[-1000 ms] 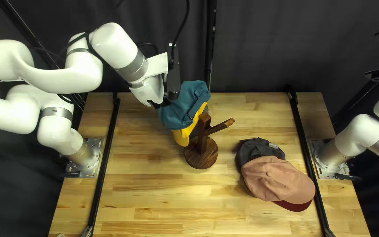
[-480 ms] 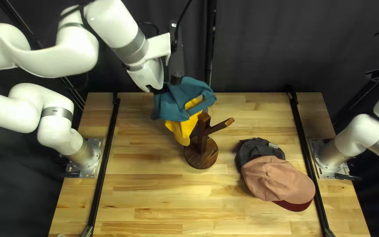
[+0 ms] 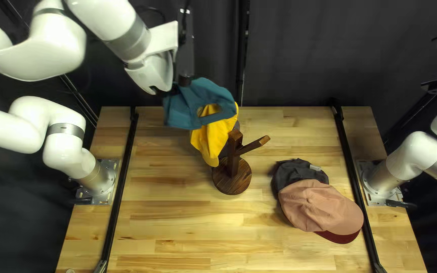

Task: Remove hats from holder and stack on top of each other

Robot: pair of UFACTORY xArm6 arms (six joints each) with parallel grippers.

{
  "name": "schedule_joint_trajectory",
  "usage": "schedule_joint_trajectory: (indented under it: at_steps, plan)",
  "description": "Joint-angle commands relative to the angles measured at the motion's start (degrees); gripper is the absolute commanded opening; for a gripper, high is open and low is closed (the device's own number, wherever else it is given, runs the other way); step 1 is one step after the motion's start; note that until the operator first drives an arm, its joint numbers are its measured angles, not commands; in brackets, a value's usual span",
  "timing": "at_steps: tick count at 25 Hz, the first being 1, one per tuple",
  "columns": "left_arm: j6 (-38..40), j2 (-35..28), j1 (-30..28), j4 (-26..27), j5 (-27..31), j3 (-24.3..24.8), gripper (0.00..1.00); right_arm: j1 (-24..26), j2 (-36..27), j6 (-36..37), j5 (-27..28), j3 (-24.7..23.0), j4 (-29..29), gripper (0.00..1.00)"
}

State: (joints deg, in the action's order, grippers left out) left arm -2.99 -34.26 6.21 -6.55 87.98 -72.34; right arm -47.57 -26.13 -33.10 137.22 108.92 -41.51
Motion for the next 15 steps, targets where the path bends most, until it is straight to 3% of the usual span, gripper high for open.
schedule_joint_trajectory:
  at_steps: [1,6,15]
  plan:
    - [-0.92,-4.37,0.85,-0.99,2.43,0.46,0.00,0.00,0.00,0.00,0.00,0.00,0.00,1.00]
    - [0.27,-10.83,-0.38,-2.92,4.59,2.66,0.00,0.00,0.00,0.00,0.00,0.00,0.00,1.00]
    - [14.68,-21.11,-12.90,-7.72,7.81,12.60,0.00,0.00,0.00,0.00,0.00,0.00,0.00,1.00]
